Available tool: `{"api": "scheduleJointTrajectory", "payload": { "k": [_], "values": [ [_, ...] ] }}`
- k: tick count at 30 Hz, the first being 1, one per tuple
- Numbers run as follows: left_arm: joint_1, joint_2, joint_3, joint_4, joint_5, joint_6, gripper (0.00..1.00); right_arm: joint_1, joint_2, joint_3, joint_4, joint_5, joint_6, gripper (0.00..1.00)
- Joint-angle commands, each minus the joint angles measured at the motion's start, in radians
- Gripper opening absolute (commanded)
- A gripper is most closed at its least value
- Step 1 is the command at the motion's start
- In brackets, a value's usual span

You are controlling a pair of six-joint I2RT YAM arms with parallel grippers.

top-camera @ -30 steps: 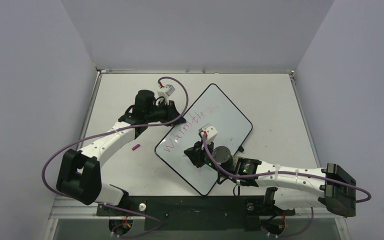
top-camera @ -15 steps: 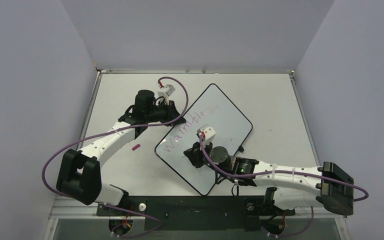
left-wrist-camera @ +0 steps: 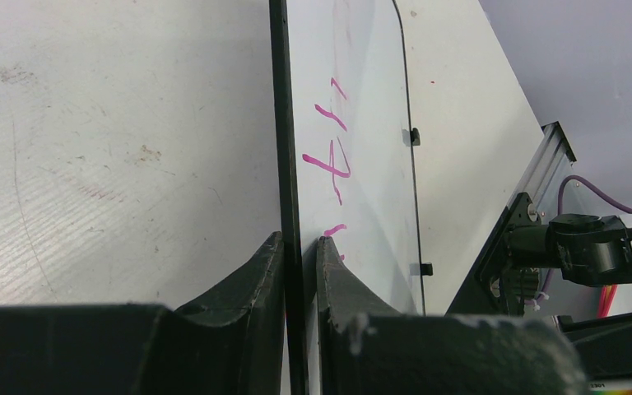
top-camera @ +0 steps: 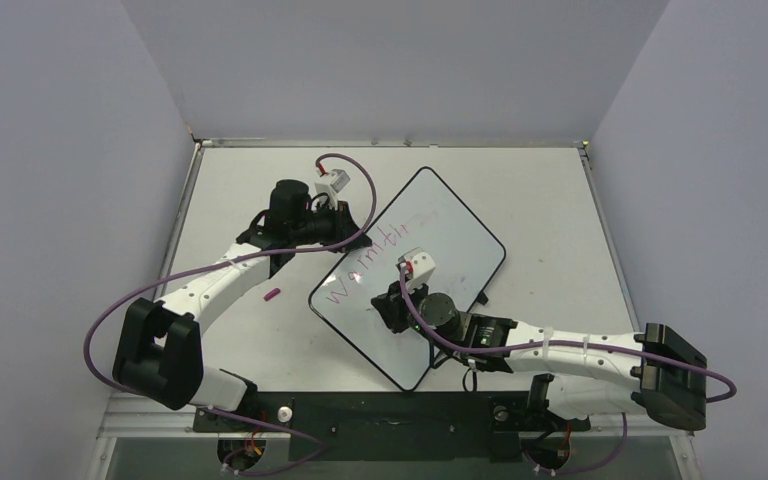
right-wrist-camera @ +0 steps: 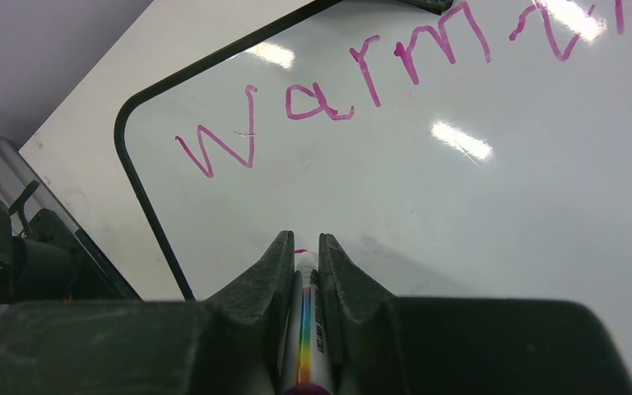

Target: Write a sentence on the whiteboard

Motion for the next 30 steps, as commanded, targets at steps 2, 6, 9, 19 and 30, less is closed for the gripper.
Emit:
{"api": "scheduleJointTrajectory", "payload": {
  "k": [2, 6, 9, 19, 30],
  "values": [
    [0.021, -0.026, -0.002, 0.050, -0.075, 0.084, 0.00, -0.006, 0.019, 0.019, -0.036, 0.041, 0.014, 0.00],
    [0.022, -0.027, -0.002, 0.050, -0.077, 0.084, 0.00, -0.005, 0.005, 0.000, -0.048, 0.040, 0.024, 0.00],
    [0.022, -0.027, -0.003, 0.050, -0.078, 0.084, 0.00, -0.005, -0.015, -0.025, -0.054, 0.040, 0.037, 0.00],
    [0.022, -0.028, -0.002, 0.050, -0.079, 0.083, 0.00, -0.004, -0.067, -0.091, -0.073, 0.067, 0.073, 0.00],
    [0.022, -0.029, -0.003, 0.050, -0.080, 0.084, 0.00, -0.052, 0.025, 0.043, -0.124, 0.104, 0.022, 0.00]
  ]
}}
